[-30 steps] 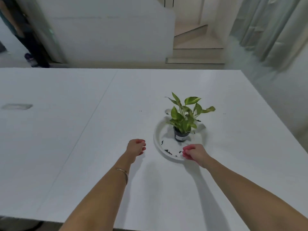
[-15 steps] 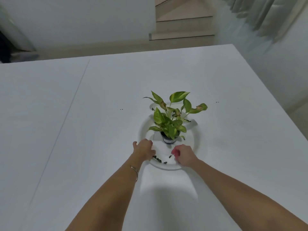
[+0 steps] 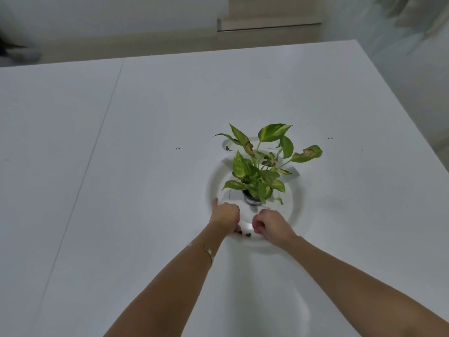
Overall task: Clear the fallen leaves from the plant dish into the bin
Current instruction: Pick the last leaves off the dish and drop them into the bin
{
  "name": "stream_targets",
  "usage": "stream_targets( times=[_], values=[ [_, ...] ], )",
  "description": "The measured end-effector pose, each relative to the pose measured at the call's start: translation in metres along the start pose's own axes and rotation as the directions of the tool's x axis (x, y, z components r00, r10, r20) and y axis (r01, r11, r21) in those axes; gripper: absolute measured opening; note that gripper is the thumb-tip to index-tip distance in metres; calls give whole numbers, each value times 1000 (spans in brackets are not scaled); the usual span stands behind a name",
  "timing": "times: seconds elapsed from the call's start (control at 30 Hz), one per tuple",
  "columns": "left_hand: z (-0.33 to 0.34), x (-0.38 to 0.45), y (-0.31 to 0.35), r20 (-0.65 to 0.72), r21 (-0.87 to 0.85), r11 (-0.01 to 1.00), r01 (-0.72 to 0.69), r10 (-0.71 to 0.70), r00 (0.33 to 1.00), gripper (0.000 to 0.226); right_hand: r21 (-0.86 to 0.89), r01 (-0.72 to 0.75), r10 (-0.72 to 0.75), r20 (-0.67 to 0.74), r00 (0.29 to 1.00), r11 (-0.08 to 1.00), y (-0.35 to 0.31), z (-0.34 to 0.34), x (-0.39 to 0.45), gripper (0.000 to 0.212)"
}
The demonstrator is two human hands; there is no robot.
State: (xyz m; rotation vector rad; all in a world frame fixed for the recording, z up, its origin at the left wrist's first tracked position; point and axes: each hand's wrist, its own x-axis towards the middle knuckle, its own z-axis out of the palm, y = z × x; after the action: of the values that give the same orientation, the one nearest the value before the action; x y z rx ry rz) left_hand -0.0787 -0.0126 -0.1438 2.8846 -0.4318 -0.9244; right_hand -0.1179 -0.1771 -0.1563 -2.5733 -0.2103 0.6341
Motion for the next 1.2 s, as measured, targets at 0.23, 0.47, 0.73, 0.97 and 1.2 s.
stream_targets(
  times=[0.23,0.47,0.73,0.97,1.2],
  values=[
    [-3,-11,-3,-15,-178,981,-72,70,997,16,4,24,-24,45,999,1000,-9,3,-1,20],
    [-19,-14,-9,-50,-312,949,-34,19,999,25,-13,84,-82,115,990,996,-16,3,1,28],
    [-4,-14,4,13,-201,979,-35,38,999,12,-206,143,-106,178,978,968,-18,4,4,15],
    [8,-9,13,-62,119,991,-63,70,996,19,-27,17,-16,59,998,999,-4,4,3,20],
    [13,-8,12,-36,138,987,-86,92,995,18,82,-71,72,0,997,994,5,-1,1,17]
  ],
)
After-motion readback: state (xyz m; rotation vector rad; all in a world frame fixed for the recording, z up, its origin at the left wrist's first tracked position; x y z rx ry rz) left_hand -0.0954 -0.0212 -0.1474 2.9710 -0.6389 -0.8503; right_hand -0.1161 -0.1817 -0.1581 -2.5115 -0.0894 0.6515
